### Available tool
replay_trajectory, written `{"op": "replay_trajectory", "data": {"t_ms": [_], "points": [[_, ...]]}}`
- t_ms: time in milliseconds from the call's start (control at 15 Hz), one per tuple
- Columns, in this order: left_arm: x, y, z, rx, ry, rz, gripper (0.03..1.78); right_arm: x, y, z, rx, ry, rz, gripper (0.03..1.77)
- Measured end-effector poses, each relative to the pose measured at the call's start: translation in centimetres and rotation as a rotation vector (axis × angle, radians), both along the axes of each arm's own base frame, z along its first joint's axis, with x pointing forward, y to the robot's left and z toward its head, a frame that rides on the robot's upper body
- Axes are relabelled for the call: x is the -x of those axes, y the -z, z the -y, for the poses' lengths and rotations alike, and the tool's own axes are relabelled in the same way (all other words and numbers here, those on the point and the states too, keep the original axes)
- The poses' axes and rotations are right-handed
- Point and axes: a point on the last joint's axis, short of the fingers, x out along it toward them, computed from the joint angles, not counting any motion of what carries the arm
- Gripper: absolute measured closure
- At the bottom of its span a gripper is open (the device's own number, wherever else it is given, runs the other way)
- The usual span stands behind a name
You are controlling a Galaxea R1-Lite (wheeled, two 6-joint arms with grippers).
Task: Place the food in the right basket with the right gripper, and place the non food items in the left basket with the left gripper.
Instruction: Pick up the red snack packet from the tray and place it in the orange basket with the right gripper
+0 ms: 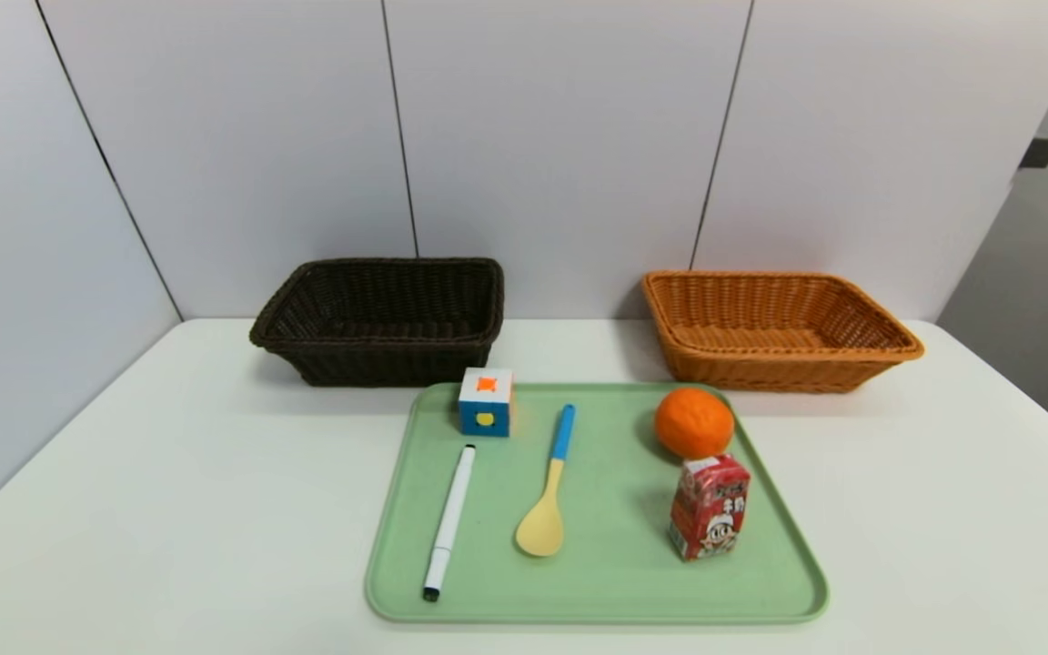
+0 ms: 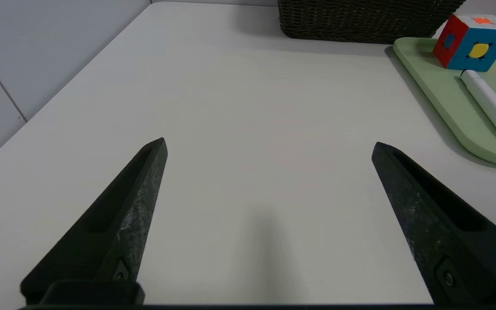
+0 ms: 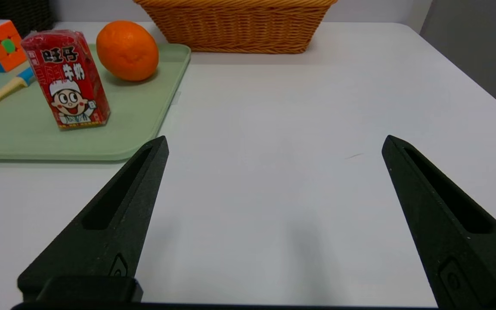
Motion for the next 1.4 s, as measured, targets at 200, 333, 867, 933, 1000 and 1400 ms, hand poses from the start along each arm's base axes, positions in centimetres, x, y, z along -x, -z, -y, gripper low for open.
{"op": "replay_trajectory", "data": {"t_ms": [200,333,867,933,1000,1400], "points": [[0.0,0.0,0.0,0.009,0.002,0.002,0.12,0.0,0.0,0.0,0.021,-0.010,0.001,0.09],[0.0,-0.1,0.0,0.036,0.002,0.009,0.12,0.0,-0.3,-0.1,0.053,-0.028,0.023,0.09],[0.1,-8.8,0.4,0.065,0.185,0.098,0.12,1.4,-11.9,-0.3,0.066,-0.182,0.176,0.09],[-0.8,-10.4,0.4,0.067,0.193,0.099,0.12,0.8,-13.3,-0.3,0.064,-0.197,0.180,0.09],[-2.2,-12.4,0.4,0.067,0.200,0.101,0.12,-0.3,-14.8,-0.4,0.062,-0.210,0.178,0.09],[-15.1,-19.2,0.8,0.041,0.240,0.070,0.12,-10.9,-20.7,-1.1,0.059,-0.298,0.120,0.09]]}}
